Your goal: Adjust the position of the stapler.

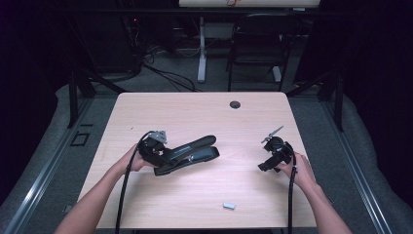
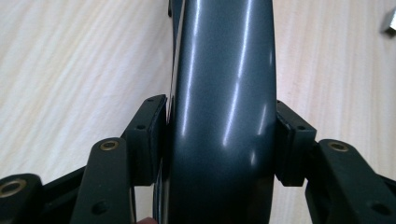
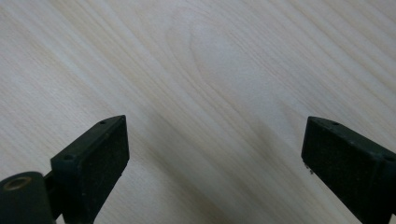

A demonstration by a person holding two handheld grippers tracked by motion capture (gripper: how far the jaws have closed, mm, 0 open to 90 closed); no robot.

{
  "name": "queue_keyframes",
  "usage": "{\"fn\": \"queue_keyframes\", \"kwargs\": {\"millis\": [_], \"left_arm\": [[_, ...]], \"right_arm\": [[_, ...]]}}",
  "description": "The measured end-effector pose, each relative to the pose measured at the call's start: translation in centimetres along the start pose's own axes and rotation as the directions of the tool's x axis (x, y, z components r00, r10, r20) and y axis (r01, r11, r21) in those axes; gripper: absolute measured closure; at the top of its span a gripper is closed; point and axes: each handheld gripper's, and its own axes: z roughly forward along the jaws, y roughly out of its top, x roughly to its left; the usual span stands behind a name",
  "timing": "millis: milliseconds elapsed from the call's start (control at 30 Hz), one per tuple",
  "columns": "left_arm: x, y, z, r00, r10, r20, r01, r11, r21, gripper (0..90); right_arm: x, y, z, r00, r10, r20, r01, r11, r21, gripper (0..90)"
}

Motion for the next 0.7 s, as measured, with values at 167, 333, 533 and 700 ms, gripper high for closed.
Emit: {"fn": "queue_keyframes", "kwargs": {"millis": [167, 333, 533, 700], "left_arm": [[-0.6, 0.4, 0.3, 0.9991, 0.034, 0.024, -0.034, 0.9993, 0.016, 45.4], [-1.0, 0.7, 0.5, 0.9975, 0.059, 0.04, -0.06, 0.9975, 0.036, 45.4], [-1.6, 1.0, 0.8, 0.9937, 0.089, 0.069, -0.092, 0.9946, 0.048, 45.3], [-2.2, 1.5, 1.1, 0.9869, 0.126, 0.101, -0.135, 0.9871, 0.087, 45.0]], "right_arm": [[0.7, 0.5, -0.3, 0.999, -0.015, -0.042, 0.014, 1.0, -0.026, 7.2], [0.9, 0.6, -0.4, 0.9985, -0.034, -0.044, 0.034, 0.999, -0.016, 7.3], [1.3, 0.7, -0.5, 0.9969, -0.038, -0.069, 0.037, 0.999, -0.022, 7.3], [1.8, 0.8, -0.4, 0.9954, -0.057, -0.077, 0.055, 0.998, -0.025, 7.3]]}}
